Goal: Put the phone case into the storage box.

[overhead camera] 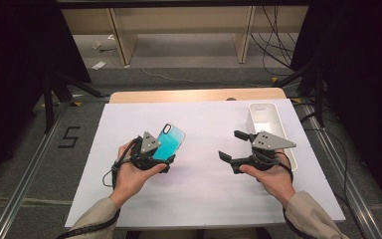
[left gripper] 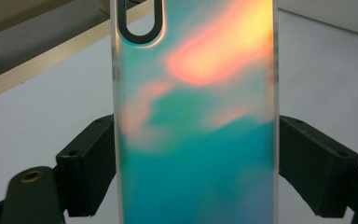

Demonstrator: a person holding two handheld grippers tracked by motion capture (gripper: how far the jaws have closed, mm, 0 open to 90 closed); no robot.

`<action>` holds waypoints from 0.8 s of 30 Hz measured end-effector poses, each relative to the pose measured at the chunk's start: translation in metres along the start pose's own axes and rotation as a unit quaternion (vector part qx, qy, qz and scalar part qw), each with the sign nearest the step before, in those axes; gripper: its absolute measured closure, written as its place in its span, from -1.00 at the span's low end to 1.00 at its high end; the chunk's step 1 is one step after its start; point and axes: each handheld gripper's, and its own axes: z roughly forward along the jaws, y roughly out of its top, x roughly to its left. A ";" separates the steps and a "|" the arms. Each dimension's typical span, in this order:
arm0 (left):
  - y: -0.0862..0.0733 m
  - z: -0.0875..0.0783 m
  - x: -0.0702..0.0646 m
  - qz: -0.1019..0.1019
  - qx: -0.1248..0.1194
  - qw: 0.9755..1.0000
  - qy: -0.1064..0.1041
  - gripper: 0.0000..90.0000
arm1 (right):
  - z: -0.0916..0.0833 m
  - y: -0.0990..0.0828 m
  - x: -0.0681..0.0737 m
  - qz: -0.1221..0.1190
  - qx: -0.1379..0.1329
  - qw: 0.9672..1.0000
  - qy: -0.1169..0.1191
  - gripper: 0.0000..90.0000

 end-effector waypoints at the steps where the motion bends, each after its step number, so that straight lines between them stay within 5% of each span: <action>1: 0.000 0.001 -0.001 0.002 0.000 1.000 0.000 -0.63 | 0.001 0.000 0.000 0.001 -0.001 1.000 0.000 -0.72; 24: 0.009 0.011 -0.020 0.020 -0.006 1.000 -0.017 -0.63 | 0.020 0.008 0.000 0.005 -0.008 1.000 0.006 -0.74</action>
